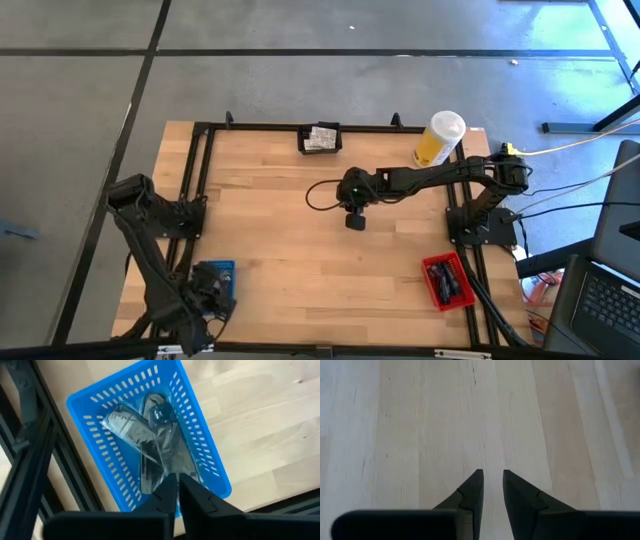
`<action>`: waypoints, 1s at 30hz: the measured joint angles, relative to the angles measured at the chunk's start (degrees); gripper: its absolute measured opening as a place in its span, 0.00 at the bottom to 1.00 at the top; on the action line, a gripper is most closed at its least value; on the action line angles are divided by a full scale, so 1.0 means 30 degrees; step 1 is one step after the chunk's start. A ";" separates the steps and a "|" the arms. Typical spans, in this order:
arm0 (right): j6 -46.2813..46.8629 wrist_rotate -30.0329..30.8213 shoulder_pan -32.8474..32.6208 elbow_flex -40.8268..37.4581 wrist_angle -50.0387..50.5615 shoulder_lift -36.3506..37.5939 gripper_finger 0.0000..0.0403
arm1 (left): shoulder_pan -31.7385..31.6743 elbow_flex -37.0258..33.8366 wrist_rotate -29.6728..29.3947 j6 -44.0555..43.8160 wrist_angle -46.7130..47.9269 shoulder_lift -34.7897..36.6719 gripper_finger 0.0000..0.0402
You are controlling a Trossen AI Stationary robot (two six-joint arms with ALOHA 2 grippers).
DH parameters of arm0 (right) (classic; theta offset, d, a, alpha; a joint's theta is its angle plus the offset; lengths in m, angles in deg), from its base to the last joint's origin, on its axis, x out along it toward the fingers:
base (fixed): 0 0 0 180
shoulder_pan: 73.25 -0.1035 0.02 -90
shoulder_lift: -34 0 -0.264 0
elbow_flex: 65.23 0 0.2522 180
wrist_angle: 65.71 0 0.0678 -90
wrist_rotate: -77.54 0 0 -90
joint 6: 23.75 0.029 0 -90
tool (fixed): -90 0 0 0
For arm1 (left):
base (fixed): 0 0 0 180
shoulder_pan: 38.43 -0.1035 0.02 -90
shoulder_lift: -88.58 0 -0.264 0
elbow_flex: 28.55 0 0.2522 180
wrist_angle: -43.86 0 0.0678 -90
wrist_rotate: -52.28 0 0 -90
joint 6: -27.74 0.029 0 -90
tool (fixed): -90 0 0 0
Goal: Pick & Place Travel size toiletries
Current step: Put the black comb into the blue bin
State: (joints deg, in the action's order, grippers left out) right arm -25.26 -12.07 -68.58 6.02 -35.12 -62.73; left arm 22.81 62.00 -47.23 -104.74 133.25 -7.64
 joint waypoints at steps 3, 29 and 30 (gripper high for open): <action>-0.0175 0.0005 0.0000 0.0000 -0.0062 0.0000 0.19 | -0.0271 0.0000 0.0284 0.0633 0.0296 0.0135 0.10; 0.1590 -0.2942 -0.2470 0.0000 -0.2592 0.0488 0.02 | -0.2529 0.0000 -0.4093 1.7078 -0.7278 0.3687 0.35; 0.1813 -0.2953 -0.2593 0.0000 -0.2598 0.0488 0.02 | -0.2402 0.0000 -0.3755 1.7948 -0.8366 0.3687 0.34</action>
State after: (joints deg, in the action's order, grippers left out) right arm -19.82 -20.93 -76.36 6.02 -42.91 -61.26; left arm 15.61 62.00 -58.50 -50.90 108.15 3.42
